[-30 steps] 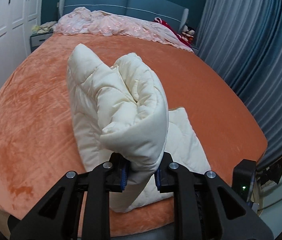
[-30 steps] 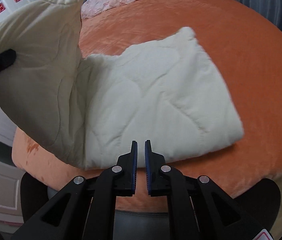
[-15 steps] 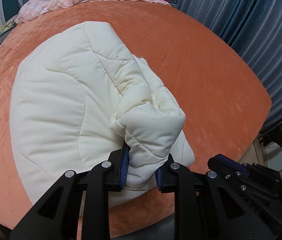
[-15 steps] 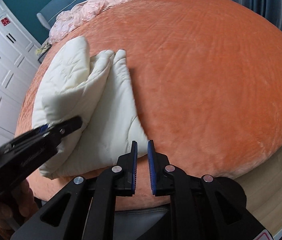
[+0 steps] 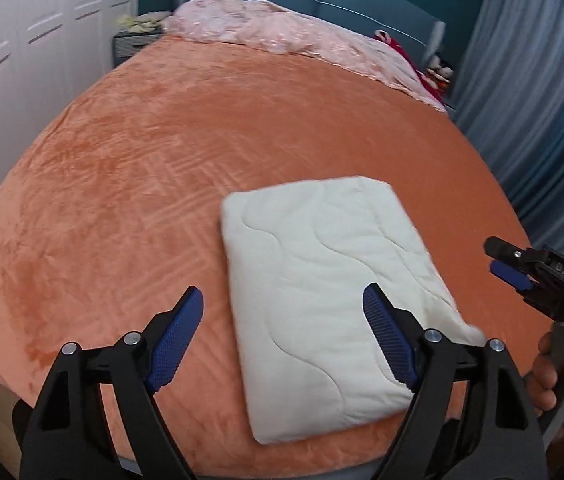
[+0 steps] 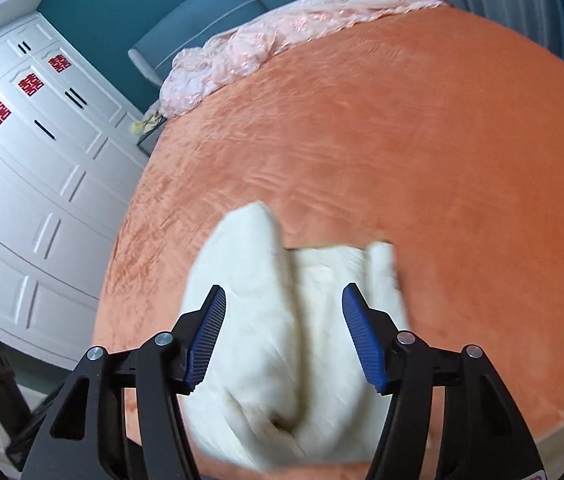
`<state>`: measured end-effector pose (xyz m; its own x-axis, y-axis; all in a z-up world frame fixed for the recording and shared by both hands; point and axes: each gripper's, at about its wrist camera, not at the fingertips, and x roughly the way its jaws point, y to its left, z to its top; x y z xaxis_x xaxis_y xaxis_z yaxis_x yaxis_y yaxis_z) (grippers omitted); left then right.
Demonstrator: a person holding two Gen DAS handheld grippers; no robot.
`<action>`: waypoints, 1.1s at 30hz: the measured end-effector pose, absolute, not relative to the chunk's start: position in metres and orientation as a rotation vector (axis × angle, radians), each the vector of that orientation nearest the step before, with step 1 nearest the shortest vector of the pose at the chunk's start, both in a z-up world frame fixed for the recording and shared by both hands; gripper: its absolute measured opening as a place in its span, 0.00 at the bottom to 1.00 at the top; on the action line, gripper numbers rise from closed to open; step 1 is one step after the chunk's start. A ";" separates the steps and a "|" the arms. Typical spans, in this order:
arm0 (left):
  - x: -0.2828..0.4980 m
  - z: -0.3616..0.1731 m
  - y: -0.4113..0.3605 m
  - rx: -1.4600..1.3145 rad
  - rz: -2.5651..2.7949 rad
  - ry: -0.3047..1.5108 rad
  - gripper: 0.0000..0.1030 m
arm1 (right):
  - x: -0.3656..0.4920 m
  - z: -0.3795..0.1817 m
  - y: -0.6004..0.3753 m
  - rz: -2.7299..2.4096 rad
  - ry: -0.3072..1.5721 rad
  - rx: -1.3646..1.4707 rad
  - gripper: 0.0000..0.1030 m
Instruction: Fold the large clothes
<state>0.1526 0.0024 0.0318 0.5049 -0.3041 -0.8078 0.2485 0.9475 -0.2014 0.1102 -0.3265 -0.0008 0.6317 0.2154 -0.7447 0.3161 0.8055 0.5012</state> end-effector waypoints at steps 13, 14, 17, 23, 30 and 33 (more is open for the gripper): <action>0.228 -0.001 -0.035 -0.036 -0.255 1.052 0.69 | 0.185 -0.045 -0.293 -0.079 1.091 0.532 0.07; 0.229 -0.002 -0.041 -0.027 -0.267 1.053 0.69 | 0.167 -0.038 -0.297 -0.113 1.056 0.498 0.07; 0.225 -0.010 -0.068 -0.001 -0.310 1.063 0.69 | 0.124 -0.041 -0.313 -0.225 1.008 0.462 0.06; 0.213 -0.047 -0.133 0.078 -0.358 1.099 0.67 | 0.099 -0.086 -0.353 -0.294 1.028 0.540 0.07; 0.213 -0.088 -0.162 0.144 -0.320 1.113 0.68 | 0.103 -0.131 -0.361 -0.323 1.047 0.590 0.13; 0.216 -0.105 -0.163 0.162 -0.303 1.115 0.70 | 0.103 -0.143 -0.363 -0.322 1.038 0.620 0.17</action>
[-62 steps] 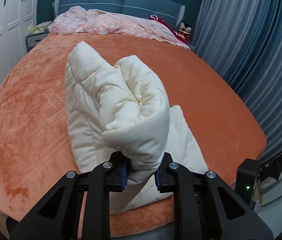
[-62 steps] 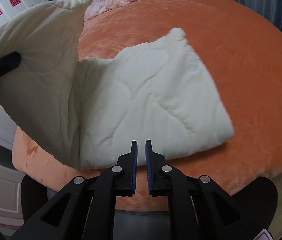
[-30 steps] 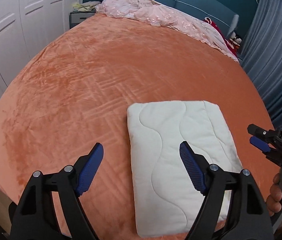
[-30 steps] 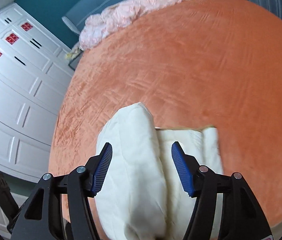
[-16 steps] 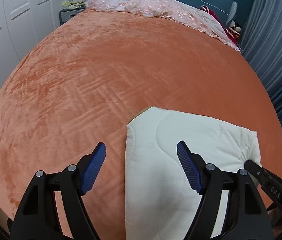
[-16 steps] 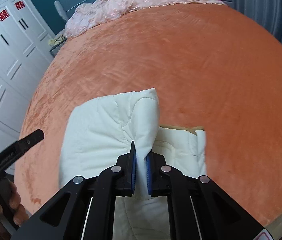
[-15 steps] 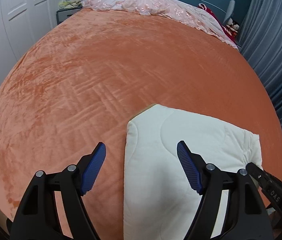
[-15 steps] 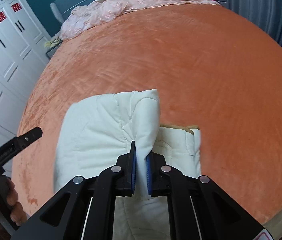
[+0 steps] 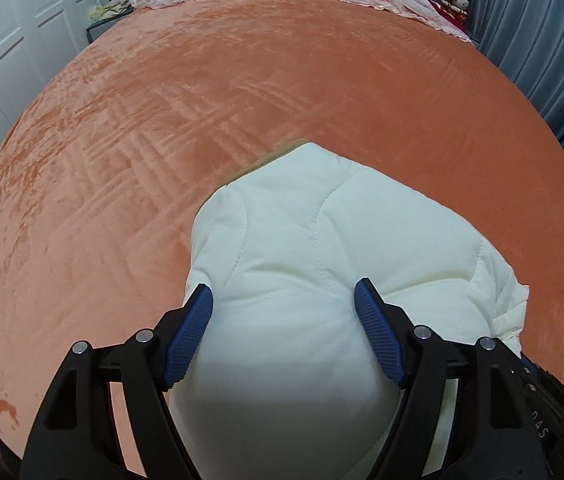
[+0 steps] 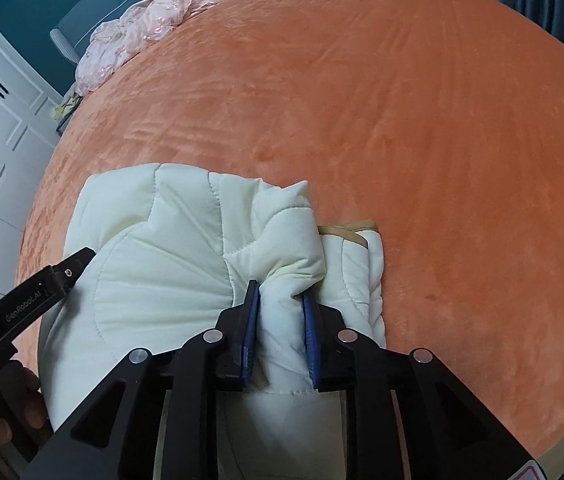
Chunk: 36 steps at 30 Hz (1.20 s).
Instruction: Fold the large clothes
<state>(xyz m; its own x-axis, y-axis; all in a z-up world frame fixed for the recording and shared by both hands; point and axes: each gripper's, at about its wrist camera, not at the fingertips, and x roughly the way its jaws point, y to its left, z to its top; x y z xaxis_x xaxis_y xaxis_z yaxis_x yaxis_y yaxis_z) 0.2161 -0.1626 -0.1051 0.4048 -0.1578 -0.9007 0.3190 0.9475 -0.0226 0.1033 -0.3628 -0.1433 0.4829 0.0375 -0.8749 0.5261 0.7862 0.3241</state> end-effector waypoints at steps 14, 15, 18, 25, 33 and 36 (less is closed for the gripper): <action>0.216 -0.136 -0.164 0.183 -0.264 1.051 0.76 | 0.101 -0.162 -0.357 -0.325 0.982 0.596 0.19; 0.216 -0.138 -0.164 0.182 -0.263 1.047 0.76 | 0.101 -0.163 -0.357 -0.327 0.978 0.593 0.19; 0.215 -0.140 -0.164 0.176 -0.259 1.035 0.76 | 0.100 -0.164 -0.356 -0.332 0.963 0.586 0.19; 0.214 -0.138 -0.162 0.161 -0.260 1.024 0.77 | 0.096 -0.159 -0.356 -0.335 0.936 0.586 0.21; 0.191 -0.093 -0.135 0.152 -0.278 1.051 0.78 | 0.042 -0.088 -0.367 -0.528 0.827 0.599 0.32; 0.166 -0.074 -0.121 0.176 -0.311 1.062 0.78 | 0.026 -0.070 -0.349 -0.416 0.861 0.592 0.31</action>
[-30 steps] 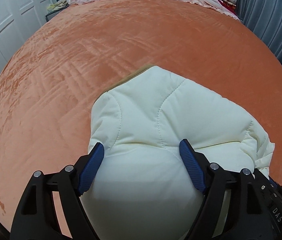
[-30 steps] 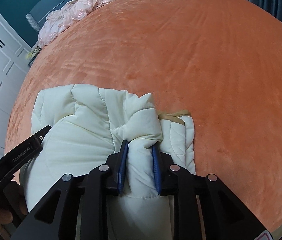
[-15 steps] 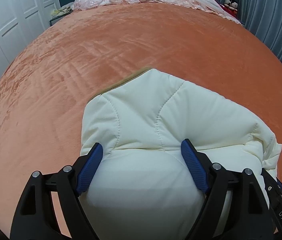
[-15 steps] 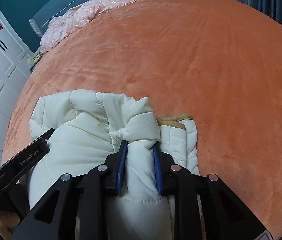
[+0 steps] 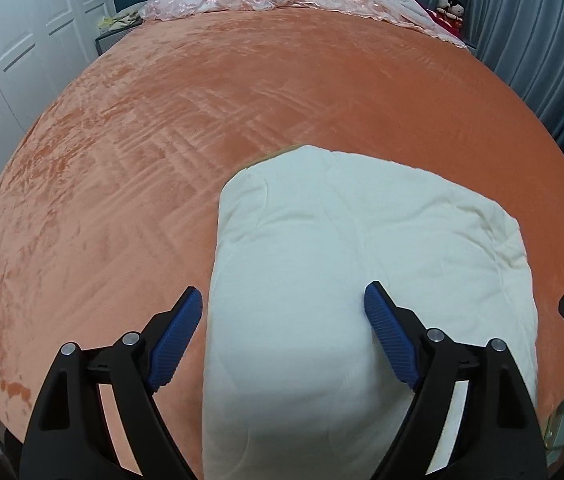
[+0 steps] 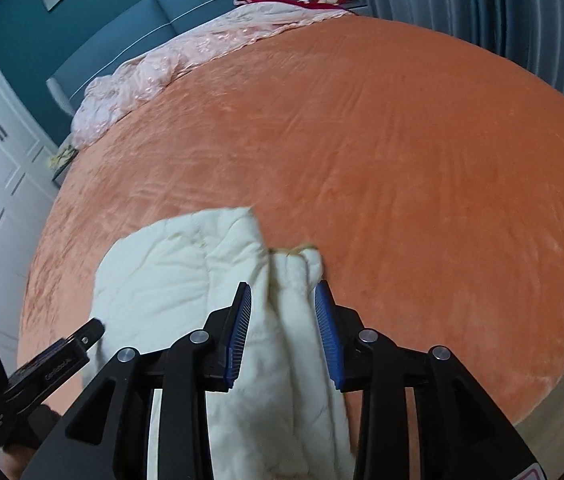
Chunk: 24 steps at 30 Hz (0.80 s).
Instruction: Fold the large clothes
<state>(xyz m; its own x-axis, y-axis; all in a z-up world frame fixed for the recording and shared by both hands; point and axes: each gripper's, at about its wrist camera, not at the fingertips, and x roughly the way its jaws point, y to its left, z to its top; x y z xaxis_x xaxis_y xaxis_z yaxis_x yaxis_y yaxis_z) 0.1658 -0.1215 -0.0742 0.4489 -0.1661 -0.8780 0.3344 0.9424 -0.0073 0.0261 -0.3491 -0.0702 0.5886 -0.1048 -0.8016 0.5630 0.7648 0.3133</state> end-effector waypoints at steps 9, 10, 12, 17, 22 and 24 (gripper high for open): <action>0.116 -0.076 -0.100 0.228 -0.327 1.107 0.78 | 0.006 -0.088 -0.302 -0.316 1.049 0.517 0.32; 0.114 -0.077 -0.099 0.233 -0.328 1.109 0.78 | 0.005 -0.092 -0.301 -0.317 1.059 0.519 0.32; 0.110 -0.081 -0.099 0.242 -0.325 1.112 0.80 | 0.003 -0.097 -0.301 -0.324 1.070 0.516 0.32; 0.107 -0.091 -0.099 0.250 -0.320 1.113 0.80 | 0.005 -0.112 -0.302 -0.322 1.093 0.525 0.37; 0.104 -0.097 -0.101 0.269 -0.307 1.097 0.81 | 0.005 -0.124 -0.302 -0.322 1.089 0.540 0.39; 0.104 -0.100 -0.102 0.276 -0.299 1.091 0.82 | 0.005 -0.125 -0.301 -0.323 1.088 0.539 0.39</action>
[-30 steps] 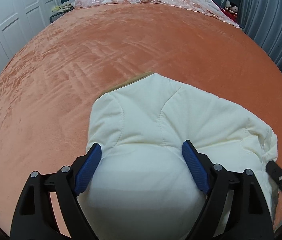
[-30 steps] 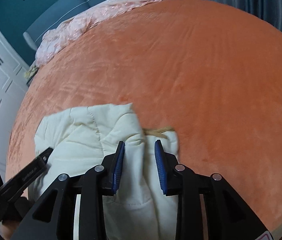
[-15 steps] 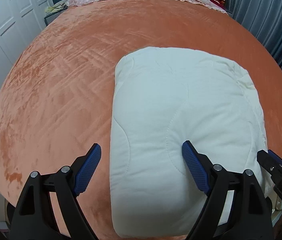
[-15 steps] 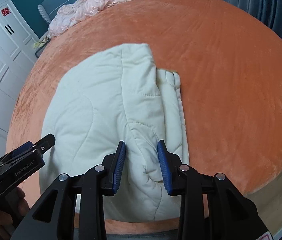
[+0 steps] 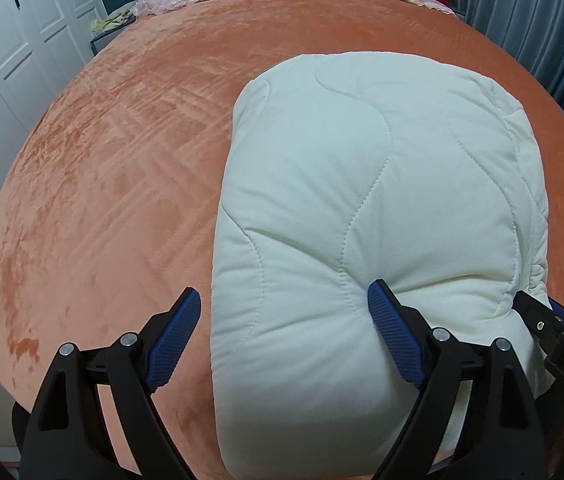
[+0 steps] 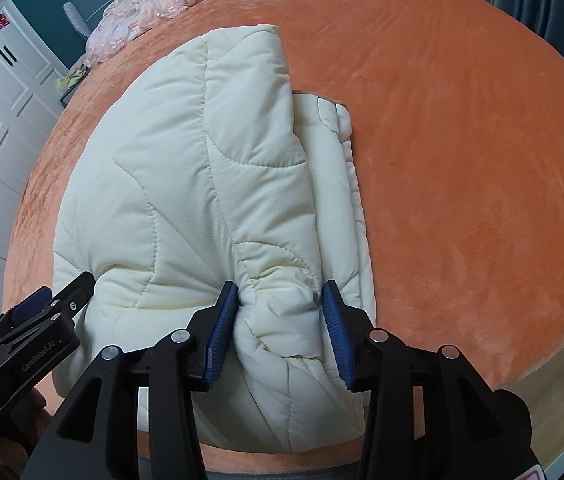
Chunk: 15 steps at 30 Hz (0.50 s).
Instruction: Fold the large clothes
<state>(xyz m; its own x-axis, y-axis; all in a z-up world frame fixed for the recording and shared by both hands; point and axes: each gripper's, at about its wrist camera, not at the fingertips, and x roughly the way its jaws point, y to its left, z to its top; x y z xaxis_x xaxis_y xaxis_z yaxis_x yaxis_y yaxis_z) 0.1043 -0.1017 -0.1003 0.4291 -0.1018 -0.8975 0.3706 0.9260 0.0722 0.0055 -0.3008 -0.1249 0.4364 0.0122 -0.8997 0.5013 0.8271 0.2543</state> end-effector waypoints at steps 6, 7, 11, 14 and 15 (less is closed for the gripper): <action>0.106 -0.107 -0.102 0.269 -0.284 1.085 0.84 | 0.009 -0.129 -0.303 -0.320 1.086 0.530 0.40; 0.106 -0.108 -0.102 0.274 -0.282 1.080 0.85 | 0.009 -0.130 -0.303 -0.321 1.083 0.522 0.40; 0.105 -0.111 -0.104 0.298 -0.271 1.054 0.87 | 0.013 -0.131 -0.298 -0.330 1.070 0.509 0.39; 0.104 -0.110 -0.103 0.289 -0.272 1.053 0.87 | 0.008 -0.132 -0.303 -0.330 1.061 0.559 0.38; 0.105 -0.110 -0.102 0.279 -0.278 1.057 0.87 | 0.006 -0.131 -0.305 -0.332 1.054 0.584 0.38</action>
<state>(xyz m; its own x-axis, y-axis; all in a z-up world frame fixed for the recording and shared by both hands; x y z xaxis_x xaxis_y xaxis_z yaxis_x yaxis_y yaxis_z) 0.1049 -0.1019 -0.1098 0.4637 -0.0898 -0.8814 0.3549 0.9304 0.0919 0.0060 -0.3054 -0.1311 0.4646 0.0181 -0.8853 0.5216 0.8023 0.2902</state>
